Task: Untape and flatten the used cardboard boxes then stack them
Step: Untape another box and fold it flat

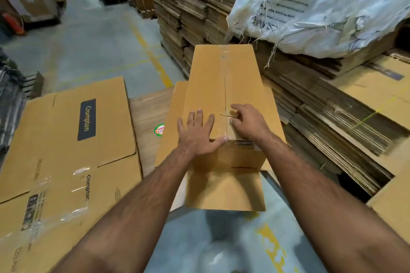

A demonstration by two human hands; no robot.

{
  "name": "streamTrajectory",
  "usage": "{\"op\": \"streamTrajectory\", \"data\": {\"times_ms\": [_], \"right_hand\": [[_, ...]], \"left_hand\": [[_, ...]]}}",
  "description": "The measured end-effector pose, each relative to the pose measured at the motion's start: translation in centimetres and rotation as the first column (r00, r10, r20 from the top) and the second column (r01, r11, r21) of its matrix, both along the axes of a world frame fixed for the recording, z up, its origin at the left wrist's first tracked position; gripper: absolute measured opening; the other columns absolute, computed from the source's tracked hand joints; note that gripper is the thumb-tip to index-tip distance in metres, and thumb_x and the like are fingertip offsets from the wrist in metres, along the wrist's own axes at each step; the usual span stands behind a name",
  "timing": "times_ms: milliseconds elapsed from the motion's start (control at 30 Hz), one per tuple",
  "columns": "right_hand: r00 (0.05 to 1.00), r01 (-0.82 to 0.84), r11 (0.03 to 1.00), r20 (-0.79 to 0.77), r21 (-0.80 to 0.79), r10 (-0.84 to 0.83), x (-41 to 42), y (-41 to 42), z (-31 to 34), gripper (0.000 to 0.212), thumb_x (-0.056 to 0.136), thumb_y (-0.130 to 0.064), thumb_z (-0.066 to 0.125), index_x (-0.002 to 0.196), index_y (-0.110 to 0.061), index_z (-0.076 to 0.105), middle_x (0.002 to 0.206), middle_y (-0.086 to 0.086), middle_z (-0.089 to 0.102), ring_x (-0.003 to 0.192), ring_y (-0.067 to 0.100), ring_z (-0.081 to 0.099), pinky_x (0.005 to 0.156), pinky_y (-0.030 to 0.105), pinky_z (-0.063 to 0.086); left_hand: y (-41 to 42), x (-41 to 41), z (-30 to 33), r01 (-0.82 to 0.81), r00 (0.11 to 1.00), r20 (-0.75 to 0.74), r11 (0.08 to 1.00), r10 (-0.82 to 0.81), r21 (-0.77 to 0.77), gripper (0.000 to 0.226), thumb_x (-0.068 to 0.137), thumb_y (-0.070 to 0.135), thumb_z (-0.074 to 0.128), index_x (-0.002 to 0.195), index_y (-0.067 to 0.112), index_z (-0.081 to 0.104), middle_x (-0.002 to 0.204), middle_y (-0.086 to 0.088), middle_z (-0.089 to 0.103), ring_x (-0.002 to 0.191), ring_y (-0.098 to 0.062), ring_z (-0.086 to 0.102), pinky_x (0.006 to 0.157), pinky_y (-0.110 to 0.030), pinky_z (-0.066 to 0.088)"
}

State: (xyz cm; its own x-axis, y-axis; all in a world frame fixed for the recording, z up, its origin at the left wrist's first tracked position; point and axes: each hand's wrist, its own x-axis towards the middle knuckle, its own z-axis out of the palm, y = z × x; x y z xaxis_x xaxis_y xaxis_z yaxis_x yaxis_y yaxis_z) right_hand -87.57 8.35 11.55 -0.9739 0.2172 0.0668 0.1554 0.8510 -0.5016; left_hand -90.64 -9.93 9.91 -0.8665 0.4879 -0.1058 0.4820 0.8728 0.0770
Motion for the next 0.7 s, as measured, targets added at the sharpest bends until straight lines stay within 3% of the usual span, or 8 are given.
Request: {"op": "streamTrajectory", "data": {"times_ms": [133, 267, 500, 700], "right_hand": [[0.997, -0.007, 1.0, -0.072, 0.026, 0.009, -0.9, 0.2, -1.5, 0.024, 0.09, -0.031, 0.062, 0.113, -0.026, 0.067, 0.107, 0.001, 0.061, 0.096, 0.02, 0.06, 0.079, 0.032, 0.043], [0.997, 0.02, 0.997, -0.079, 0.071, -0.015, -1.9, 0.4, -1.6, 0.014, 0.091, -0.033, 0.058, 0.097, -0.03, 0.069, 0.103, -0.003, 0.061, 0.091, 0.02, 0.06, 0.07, 0.03, 0.038], [0.98, 0.033, 0.973, -0.2, 0.229, 0.014, -2.2, -0.4, -2.6, 0.016, 0.098, -0.027, 0.051, 0.101, -0.02, 0.065, 0.099, 0.003, 0.057, 0.093, 0.025, 0.056, 0.074, 0.041, 0.048], [0.969, -0.005, 0.984, -0.241, 0.178, 0.048, -1.7, -0.2, -2.5, 0.014, 0.099, -0.023, 0.049, 0.099, -0.02, 0.063, 0.1, 0.0, 0.057, 0.096, 0.023, 0.051, 0.077, 0.042, 0.046]], "left_hand": [[0.7, -1.1, 0.8, -0.03, 0.99, 0.137, 0.997, 0.04, -0.077, 0.096, 0.079, 0.087, 0.026, 0.155, 0.034, 0.001, 0.163, -0.007, -0.012, 0.15, -0.031, -0.009, 0.114, -0.063, -0.003], [0.8, -1.5, 1.0, -0.031, 0.978, 0.203, 0.994, 0.052, -0.106, 0.098, 0.078, 0.087, 0.029, 0.154, 0.037, -0.005, 0.162, -0.005, -0.02, 0.149, -0.029, -0.016, 0.113, -0.062, -0.008], [0.9, -1.1, 1.0, -0.063, 0.979, 0.189, 0.994, 0.079, -0.09, 0.097, 0.077, 0.087, 0.031, 0.154, 0.039, -0.005, 0.162, -0.002, -0.021, 0.149, -0.026, -0.018, 0.114, -0.06, -0.008], [0.8, -1.0, 0.9, -0.06, 0.982, 0.176, 0.996, 0.071, -0.068, 0.098, 0.077, 0.087, 0.033, 0.154, 0.039, -0.006, 0.162, -0.002, -0.021, 0.148, -0.025, -0.019, 0.113, -0.061, -0.009]]}}
